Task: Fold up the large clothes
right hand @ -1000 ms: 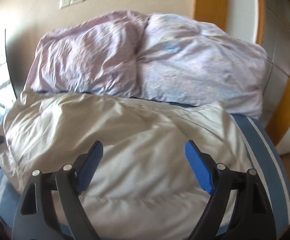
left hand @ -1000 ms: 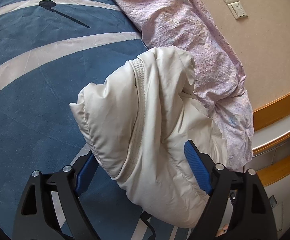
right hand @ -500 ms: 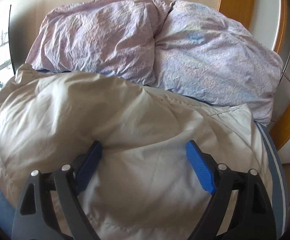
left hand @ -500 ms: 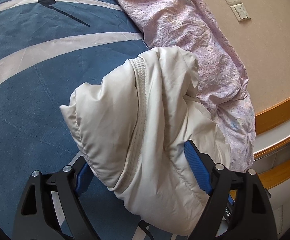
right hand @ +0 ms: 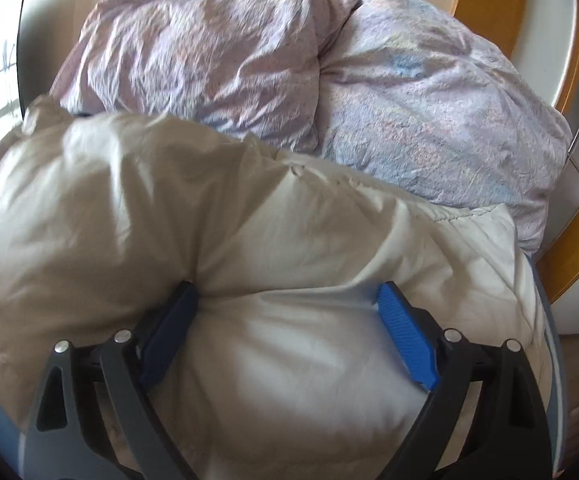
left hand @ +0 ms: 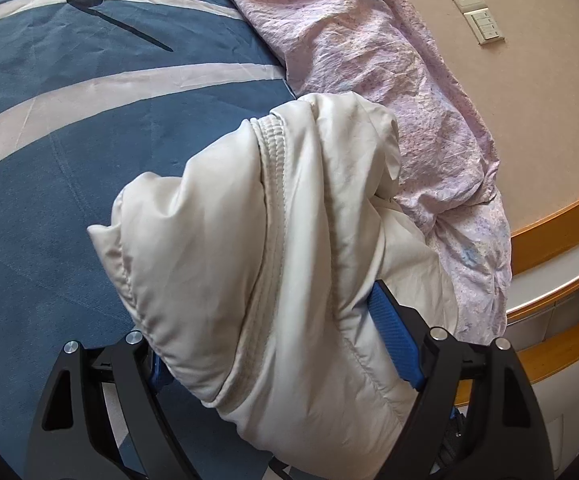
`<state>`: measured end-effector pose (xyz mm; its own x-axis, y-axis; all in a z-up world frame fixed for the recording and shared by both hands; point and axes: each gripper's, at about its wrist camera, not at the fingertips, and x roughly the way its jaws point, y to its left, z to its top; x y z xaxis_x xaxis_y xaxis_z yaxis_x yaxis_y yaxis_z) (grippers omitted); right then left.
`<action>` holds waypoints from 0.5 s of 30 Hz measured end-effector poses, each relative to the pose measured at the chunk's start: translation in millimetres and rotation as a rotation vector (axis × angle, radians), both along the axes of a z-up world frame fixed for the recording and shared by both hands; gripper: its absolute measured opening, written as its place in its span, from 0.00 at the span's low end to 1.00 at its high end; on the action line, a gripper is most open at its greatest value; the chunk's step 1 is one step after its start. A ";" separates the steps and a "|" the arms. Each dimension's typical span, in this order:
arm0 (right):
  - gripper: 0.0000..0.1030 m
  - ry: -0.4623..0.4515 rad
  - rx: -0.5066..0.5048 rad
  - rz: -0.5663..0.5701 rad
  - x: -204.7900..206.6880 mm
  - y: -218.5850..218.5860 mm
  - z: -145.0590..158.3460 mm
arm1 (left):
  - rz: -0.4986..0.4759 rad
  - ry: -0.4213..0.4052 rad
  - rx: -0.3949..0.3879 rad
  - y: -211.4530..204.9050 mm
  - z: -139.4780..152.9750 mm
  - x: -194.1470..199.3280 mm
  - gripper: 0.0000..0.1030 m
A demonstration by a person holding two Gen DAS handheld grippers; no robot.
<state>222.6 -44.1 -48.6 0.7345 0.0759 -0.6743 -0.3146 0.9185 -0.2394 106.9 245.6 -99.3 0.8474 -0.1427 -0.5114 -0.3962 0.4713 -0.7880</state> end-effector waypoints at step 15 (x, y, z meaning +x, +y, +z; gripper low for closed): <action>0.94 0.021 -0.034 0.020 -2.8 -7.6 -3.4 | 0.015 0.003 -0.027 3.9 -3.3 5.5 0.80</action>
